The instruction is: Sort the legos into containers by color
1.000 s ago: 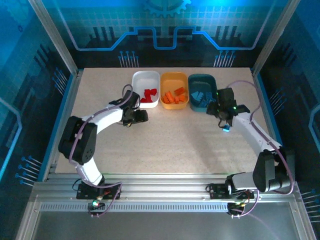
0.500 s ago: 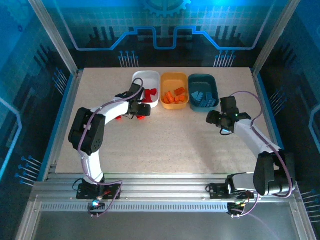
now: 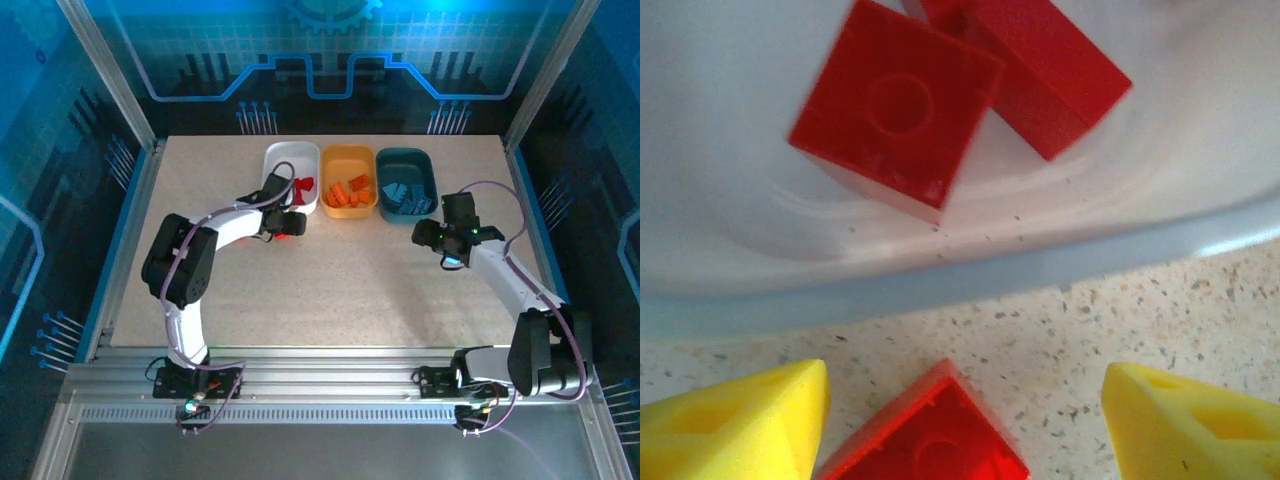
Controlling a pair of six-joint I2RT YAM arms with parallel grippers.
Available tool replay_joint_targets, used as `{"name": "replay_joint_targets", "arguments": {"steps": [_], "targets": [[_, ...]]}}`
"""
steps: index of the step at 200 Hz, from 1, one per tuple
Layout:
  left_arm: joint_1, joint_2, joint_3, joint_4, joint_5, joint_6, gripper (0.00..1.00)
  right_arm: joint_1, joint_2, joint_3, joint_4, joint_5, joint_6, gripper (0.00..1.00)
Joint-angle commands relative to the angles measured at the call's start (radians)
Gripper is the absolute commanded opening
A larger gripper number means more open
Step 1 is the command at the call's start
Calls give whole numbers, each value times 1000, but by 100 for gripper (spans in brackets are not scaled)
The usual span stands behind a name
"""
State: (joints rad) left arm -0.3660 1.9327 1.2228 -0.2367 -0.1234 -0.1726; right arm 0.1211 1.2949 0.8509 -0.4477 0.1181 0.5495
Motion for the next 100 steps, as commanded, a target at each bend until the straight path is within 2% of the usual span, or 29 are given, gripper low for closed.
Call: {"name": "replay_joint_targets", "arguments": {"steps": [1, 34, 56, 100], "targets": [[-24, -14, -30, 22, 13, 23, 71, -15, -25, 5, 3, -15, -13, 72], [-36, -22, -39, -12, 51, -21, 62, -14, -33, 4, 0, -18, -11, 72], [-70, -43, -80, 4, 2, -38, 60, -14, -40, -1, 0, -11, -11, 72], [-93, 4, -40, -13, -103, -75, 43, -13, -32, 2, 0, -23, -11, 72]]}}
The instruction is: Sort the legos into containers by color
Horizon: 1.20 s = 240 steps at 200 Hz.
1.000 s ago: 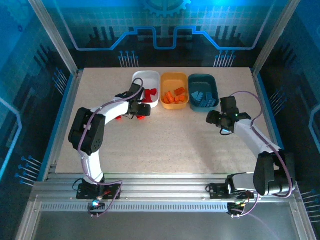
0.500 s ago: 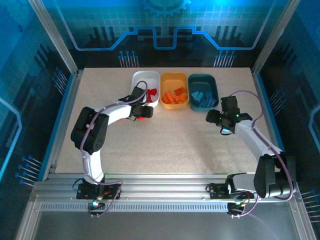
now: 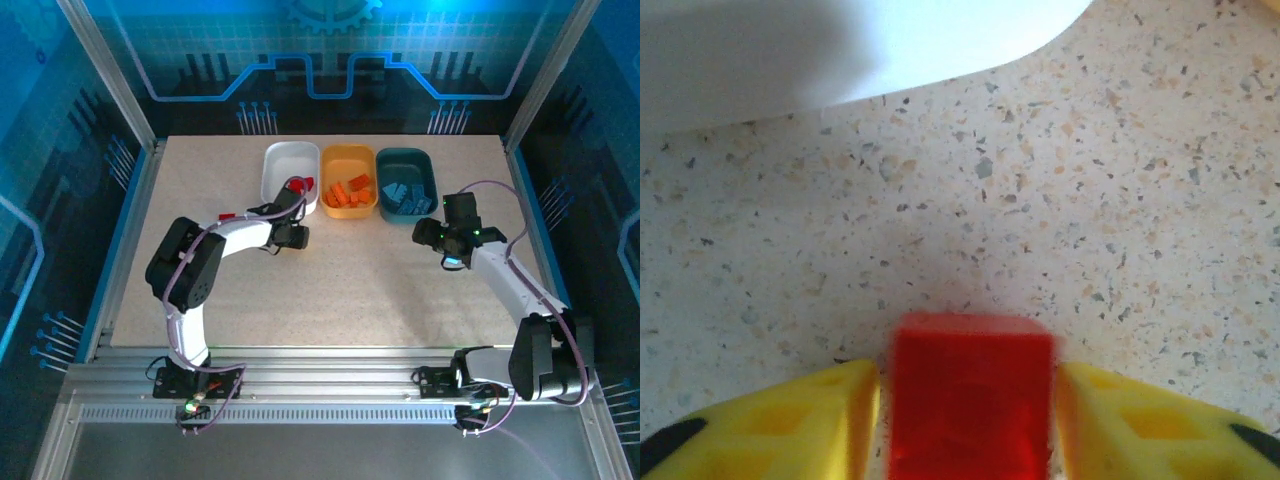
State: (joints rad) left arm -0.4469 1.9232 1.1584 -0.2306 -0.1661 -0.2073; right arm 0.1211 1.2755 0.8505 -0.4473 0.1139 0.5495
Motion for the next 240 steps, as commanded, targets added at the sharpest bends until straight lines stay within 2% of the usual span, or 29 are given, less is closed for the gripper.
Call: {"name": "replay_joint_targets", "arguments": {"steps": [1, 24, 52, 93, 127, 145, 175, 214, 240], "targets": [[-12, 14, 26, -20, -62, -42, 42, -13, -14, 2, -1, -20, -11, 72], [-12, 37, 67, -40, -76, -42, 39, -14, -23, 2, -7, -11, -15, 72], [-26, 55, 86, -64, -89, -30, 27, -14, -26, -5, -6, -2, -19, 72], [-86, -69, 64, -92, -109, -29, 26, -17, -11, -7, 2, 13, -12, 72], [-74, -124, 227, -234, -136, -21, 25, -35, 12, -13, 13, 25, 26, 71], [-44, -73, 356, -296, -124, -18, 25, -59, 21, -33, 29, 26, 62, 71], [19, 120, 618, -426, -86, -24, 23, -107, 28, -61, 49, 8, 101, 71], [99, 312, 868, -544, 1, -53, 22, -100, 11, -52, 40, 11, 85, 71], [115, 341, 921, -549, 13, -39, 35, -115, 19, -38, 21, 16, 64, 72]]}}
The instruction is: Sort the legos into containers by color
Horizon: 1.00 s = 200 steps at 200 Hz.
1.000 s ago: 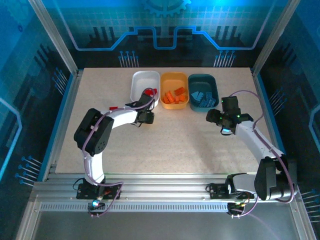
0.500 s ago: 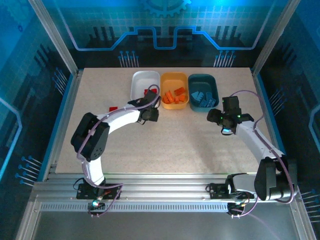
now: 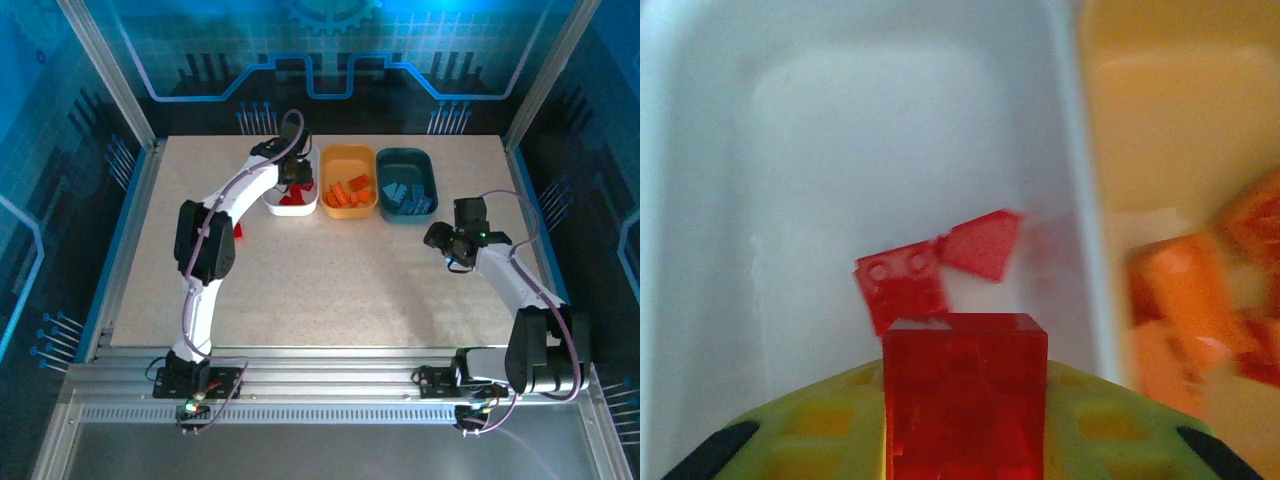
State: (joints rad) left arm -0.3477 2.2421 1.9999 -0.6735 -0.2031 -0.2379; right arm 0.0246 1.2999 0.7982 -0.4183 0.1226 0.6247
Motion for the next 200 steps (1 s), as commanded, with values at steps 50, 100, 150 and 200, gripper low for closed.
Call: {"name": "replay_joint_targets", "arguments": {"steps": [50, 100, 150, 200], "targets": [[16, -128, -8, -28, 83, -21, 91, -18, 8, 9, -11, 45, -19, 77], [16, -507, -475, 237, 151, -147, 99, -70, 175, 68, -81, 86, -6, 85], [48, -808, -1043, 481, 293, -346, 99, -87, 298, 127, -91, 68, -14, 81], [55, -999, -1285, 486, 332, -390, 99, -91, 360, 188, -126, 73, -21, 73]]}}
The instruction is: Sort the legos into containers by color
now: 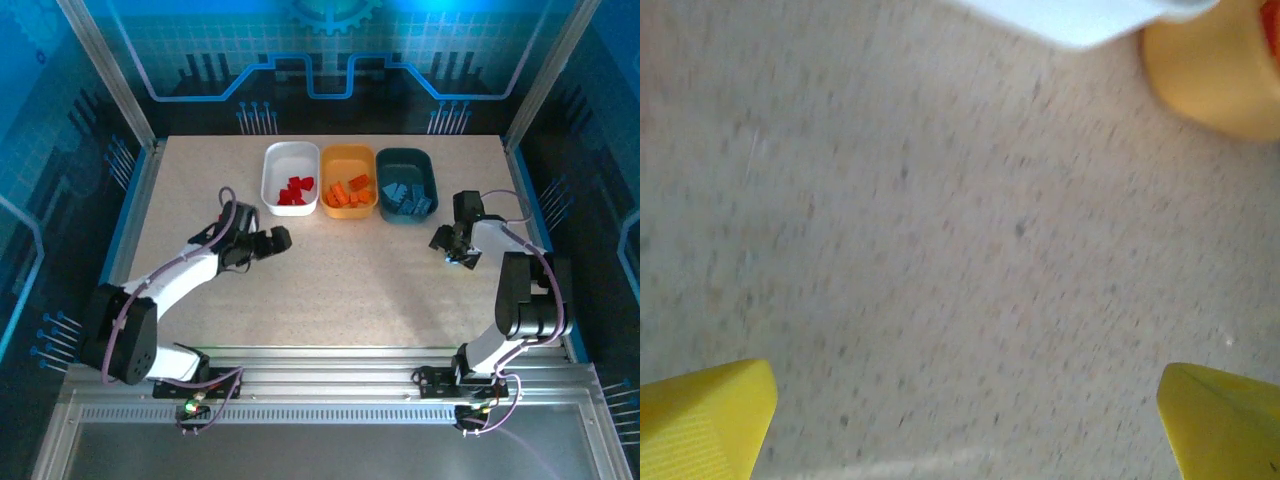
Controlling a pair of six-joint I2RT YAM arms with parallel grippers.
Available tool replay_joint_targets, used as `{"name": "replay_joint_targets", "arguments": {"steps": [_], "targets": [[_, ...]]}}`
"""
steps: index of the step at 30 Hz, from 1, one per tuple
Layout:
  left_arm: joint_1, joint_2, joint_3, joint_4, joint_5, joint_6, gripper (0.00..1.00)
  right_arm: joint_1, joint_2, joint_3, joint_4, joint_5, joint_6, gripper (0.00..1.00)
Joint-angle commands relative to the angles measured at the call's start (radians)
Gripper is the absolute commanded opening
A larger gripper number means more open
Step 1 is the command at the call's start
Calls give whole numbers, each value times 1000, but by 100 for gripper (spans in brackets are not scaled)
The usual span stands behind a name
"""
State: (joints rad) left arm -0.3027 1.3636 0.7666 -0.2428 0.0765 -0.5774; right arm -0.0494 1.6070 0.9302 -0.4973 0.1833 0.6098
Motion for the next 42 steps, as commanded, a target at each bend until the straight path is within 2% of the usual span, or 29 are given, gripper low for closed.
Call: {"name": "replay_joint_targets", "arguments": {"steps": [1, 9, 15, 20, 26, 32, 37, 42], "targets": [[10, -125, -53, 54, 52, -50, 99, -18, 56, 58, -49, 12, -7, 72], [30, -297, -101, -22, 8, -38, 99, -23, 117, 110, -68, -41, -19, 62], [39, -339, -110, -50, 26, -47, 99, -19, 104, 75, -29, -60, -13, 37], [40, -349, -105, -64, 32, -44, 99, -5, 89, 75, -32, -54, -24, 28], [42, -354, -108, -63, 38, -56, 99, 15, 70, 63, -26, -63, -20, 27], [43, -354, -99, -70, 38, -51, 99, 86, -21, 112, -58, -43, -20, 27], [82, -351, -87, -57, 82, -113, 99, 181, -19, 272, -117, 33, -42, 28], [149, -314, -76, -90, 112, -146, 99, 196, 126, 455, -119, 60, -66, 28]]}}
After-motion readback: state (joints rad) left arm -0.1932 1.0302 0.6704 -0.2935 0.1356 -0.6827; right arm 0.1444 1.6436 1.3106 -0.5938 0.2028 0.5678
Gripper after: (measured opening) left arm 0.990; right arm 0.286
